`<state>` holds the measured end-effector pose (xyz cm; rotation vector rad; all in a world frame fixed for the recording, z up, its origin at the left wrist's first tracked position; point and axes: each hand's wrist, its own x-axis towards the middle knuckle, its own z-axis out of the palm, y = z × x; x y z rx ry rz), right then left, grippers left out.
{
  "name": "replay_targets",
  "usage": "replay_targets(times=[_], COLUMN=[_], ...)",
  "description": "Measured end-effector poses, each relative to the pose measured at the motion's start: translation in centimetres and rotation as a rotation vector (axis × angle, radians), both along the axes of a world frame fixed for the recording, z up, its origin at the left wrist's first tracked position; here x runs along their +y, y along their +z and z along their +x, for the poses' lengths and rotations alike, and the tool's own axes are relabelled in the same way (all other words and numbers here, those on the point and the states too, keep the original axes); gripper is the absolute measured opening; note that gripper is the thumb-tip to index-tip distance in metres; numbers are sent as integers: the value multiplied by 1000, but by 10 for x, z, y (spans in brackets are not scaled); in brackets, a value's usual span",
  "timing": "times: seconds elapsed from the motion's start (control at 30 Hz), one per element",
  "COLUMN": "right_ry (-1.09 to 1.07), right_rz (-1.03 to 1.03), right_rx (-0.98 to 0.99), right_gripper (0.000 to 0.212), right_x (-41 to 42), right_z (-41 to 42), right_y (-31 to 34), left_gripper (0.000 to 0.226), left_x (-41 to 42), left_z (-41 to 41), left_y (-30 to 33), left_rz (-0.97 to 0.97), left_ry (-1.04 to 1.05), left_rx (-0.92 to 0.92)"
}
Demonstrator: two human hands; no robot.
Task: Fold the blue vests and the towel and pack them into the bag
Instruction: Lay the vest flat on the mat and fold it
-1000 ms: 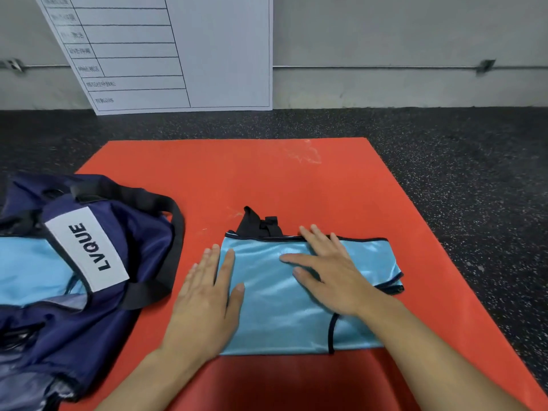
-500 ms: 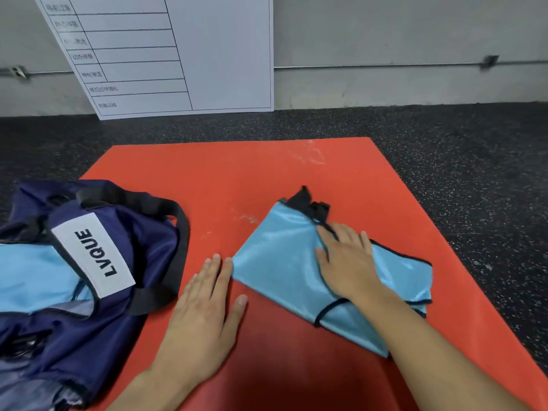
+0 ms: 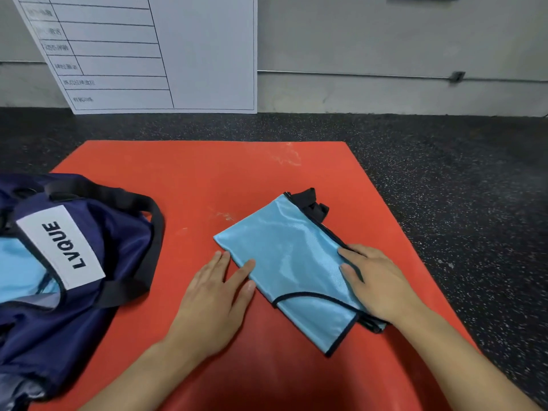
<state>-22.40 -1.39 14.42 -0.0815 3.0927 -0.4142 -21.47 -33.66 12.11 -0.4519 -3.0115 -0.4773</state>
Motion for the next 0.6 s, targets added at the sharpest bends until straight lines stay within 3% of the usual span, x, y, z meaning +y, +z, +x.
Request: replay_targets(times=[0.27,0.6], right_ry=[26,-102], right_rz=[-156,-530], right_rx=[144,-115], right_gripper=[20,20], right_x=[19,13], right_z=[35,35], right_y=[27,22], left_gripper=[80,69], left_x=[11,1], left_z=[-25,-19], left_y=[1,2], left_rz=[37,38], left_ry=[76,-20], left_rx=[-45,-36])
